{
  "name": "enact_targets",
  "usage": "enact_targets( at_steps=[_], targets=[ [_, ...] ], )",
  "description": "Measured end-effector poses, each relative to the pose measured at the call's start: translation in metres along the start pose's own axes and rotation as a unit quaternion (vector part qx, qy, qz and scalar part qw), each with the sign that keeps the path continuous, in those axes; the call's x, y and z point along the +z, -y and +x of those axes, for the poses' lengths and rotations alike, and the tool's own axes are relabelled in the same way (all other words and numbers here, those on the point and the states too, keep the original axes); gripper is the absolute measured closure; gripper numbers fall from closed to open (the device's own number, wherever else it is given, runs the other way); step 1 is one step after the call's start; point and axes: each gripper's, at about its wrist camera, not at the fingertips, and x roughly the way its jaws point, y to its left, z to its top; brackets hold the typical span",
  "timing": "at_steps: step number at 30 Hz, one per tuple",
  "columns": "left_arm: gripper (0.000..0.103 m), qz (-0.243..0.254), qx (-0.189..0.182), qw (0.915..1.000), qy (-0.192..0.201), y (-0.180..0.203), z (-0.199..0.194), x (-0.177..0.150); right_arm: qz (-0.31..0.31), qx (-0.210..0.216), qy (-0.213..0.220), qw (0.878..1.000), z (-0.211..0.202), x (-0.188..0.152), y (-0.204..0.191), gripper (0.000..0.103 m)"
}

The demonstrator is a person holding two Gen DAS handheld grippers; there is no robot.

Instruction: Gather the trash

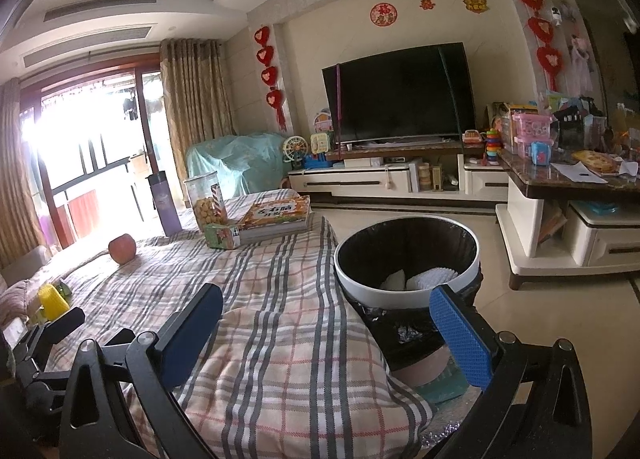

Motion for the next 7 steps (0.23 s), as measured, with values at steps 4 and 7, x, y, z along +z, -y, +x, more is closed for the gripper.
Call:
enact_targets(
  at_steps=[4, 7],
  targets=[
    [0.0, -0.005, -0.005, 1.0, -0.001, -0.0042, 0.0005, 0.0011, 0.004, 0.003, -0.005, 1.0, 0.0037, 0.0017, -0.0002, 0.0],
    [0.001, -0.012, -0.005, 0.9999, -0.007, -0.0098, 0.0058, 0.0013, 0.006, 0.008, -0.009, 1.0, 0.0076, 0.0026, -0.0016, 0.0]
  ],
)
